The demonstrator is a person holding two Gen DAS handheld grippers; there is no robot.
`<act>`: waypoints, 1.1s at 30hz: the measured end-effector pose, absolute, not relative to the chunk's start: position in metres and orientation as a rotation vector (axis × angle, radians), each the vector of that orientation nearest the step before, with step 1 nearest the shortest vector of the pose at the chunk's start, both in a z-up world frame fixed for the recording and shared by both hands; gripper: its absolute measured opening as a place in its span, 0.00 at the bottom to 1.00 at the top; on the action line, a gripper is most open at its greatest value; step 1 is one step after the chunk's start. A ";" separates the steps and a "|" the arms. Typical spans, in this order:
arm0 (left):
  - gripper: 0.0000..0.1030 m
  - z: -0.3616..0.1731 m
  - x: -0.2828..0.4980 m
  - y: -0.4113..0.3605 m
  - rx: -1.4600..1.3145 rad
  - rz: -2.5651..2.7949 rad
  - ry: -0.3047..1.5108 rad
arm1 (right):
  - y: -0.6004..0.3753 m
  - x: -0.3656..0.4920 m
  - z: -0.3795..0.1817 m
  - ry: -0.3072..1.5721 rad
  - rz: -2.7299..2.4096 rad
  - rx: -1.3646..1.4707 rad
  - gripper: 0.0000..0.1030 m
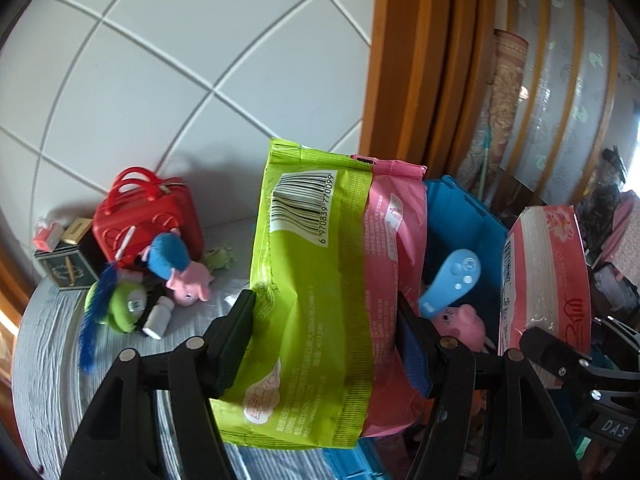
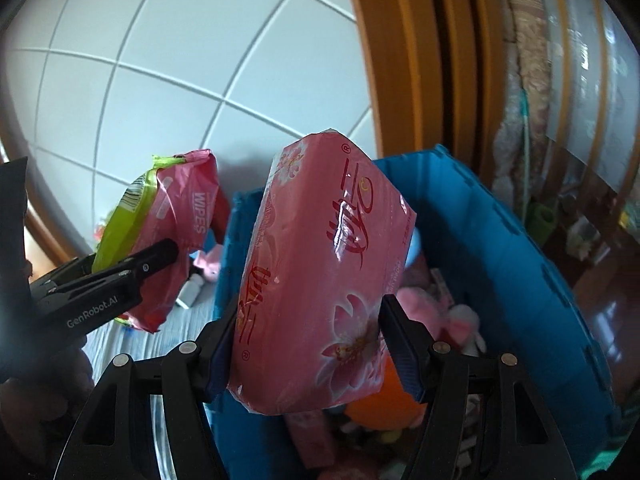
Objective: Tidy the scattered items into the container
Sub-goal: 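Lift and carry the wipes pack and tissue pack over the blue crate, then open both tools to drop the packs into the blue crate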
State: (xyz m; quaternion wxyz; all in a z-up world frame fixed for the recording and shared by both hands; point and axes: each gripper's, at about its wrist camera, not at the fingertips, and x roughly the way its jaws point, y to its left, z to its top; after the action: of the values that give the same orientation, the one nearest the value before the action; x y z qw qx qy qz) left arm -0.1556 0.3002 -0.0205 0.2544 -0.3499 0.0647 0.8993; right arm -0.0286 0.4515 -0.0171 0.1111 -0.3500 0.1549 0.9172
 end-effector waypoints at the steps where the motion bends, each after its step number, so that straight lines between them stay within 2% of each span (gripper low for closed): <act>1: 0.63 -0.020 -0.153 0.309 -0.948 2.429 0.180 | 0.457 -0.025 -0.020 0.464 2.680 -1.027 0.64; 14: 0.63 -0.012 -0.148 0.391 -0.914 2.295 0.176 | 0.523 0.039 -0.046 0.550 2.463 -1.011 0.64; 28: 0.64 -0.020 -0.178 0.432 -0.928 2.267 0.149 | 0.540 0.073 -0.065 0.587 2.345 -1.048 0.64; 31: 0.72 -0.020 -0.185 0.436 -0.937 2.253 0.124 | 0.541 0.074 -0.063 0.552 2.318 -1.042 0.76; 32: 0.80 -0.019 -0.188 0.434 -0.941 2.248 0.095 | 0.542 0.074 -0.063 0.546 2.309 -1.039 0.91; 33: 0.95 -0.018 -0.191 0.431 -0.944 2.246 0.065 | 0.544 0.075 -0.063 0.551 2.308 -1.026 0.99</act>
State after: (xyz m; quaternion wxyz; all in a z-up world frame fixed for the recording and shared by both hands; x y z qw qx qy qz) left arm -0.1908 0.4312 -0.0178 0.3450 -0.3635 0.0252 0.8650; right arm 0.0752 0.5436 -0.0626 0.2746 -0.3816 0.2050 0.8585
